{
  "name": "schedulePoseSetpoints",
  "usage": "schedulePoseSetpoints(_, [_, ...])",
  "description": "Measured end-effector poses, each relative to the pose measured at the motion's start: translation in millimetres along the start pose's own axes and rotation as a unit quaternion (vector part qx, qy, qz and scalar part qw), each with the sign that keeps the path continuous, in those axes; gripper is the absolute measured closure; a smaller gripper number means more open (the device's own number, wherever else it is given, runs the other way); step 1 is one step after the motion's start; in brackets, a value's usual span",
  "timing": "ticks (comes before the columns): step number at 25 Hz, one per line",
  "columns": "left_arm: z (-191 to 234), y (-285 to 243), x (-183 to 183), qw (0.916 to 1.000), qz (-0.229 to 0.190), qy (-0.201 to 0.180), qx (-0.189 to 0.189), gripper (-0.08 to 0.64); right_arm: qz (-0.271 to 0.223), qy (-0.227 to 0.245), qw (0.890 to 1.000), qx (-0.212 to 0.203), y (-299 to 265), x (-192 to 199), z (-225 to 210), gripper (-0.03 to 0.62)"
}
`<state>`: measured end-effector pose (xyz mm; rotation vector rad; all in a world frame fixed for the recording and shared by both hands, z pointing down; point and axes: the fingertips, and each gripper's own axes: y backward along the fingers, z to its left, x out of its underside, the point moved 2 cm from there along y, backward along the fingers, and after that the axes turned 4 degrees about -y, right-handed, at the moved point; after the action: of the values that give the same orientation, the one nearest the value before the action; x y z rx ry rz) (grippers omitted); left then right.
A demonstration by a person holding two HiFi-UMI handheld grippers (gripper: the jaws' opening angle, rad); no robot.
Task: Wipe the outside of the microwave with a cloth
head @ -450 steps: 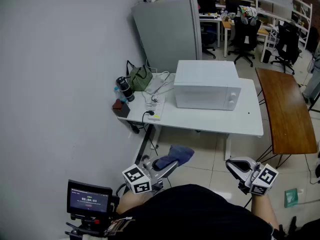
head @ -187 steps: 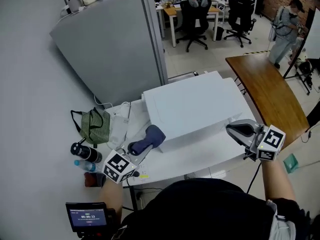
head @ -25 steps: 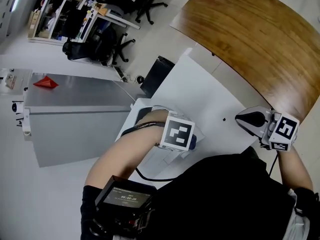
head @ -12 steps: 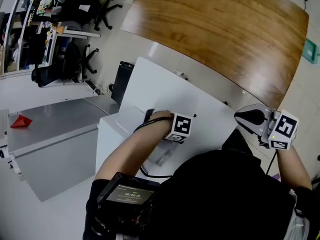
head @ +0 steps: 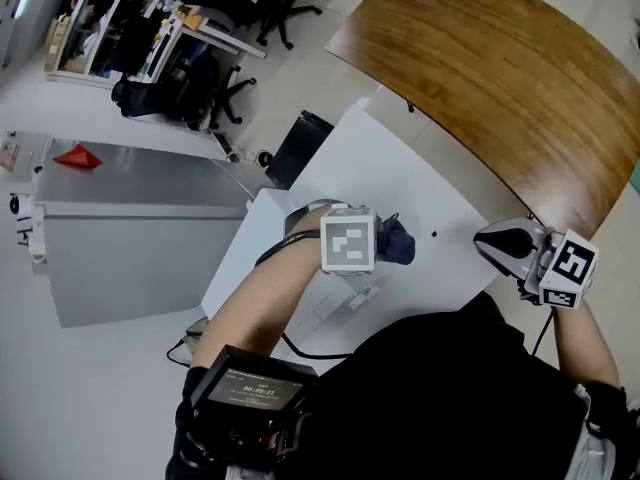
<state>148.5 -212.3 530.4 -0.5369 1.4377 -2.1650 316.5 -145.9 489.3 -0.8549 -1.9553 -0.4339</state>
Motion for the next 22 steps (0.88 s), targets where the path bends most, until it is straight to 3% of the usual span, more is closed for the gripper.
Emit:
schedulePoseSetpoints(2, [-9.2, 45.2, 2.3, 0.9942, -0.067, 0.016, -0.082, 0.503, 0.007, 0.020, 1.000, -0.023, -22.0, -9.7, 19.2, 0.586])
schedulePoseSetpoints(5, [-46.2, 99.5, 19.3, 0.9657, -0.171, 0.059, -0.187, 0.502, 0.018, 0.051, 0.997, -0.052, -49.1, -20.2, 53.7, 0.586])
schedulePoseSetpoints(7, [-83.1, 120.4, 44.1, 0.9379, -0.225, 0.095, -0.247, 0.502, 0.027, 0.081, 0.994, -0.068, -66.6, -28.8, 77.8, 0.586])
schedulePoseSetpoints(11, [-181.7, 122.4, 106.4, 0.8710, -0.303, 0.161, -0.351, 0.502, 0.042, 0.135, 0.987, -0.078, -95.8, -30.0, 148.5, 0.586])
schedulePoseSetpoints(17, [-345.7, 65.8, 167.1, 0.7765, -0.421, 0.220, -0.414, 0.502, 0.054, 0.140, 0.987, -0.064, -111.5, 20.7, 287.0, 0.586])
schedulePoseSetpoints(22, [-451.3, 23.1, 175.4, 0.7018, -0.532, 0.267, -0.392, 0.501, 0.094, 0.156, 0.980, -0.083, -114.4, 55.4, 385.1, 0.586])
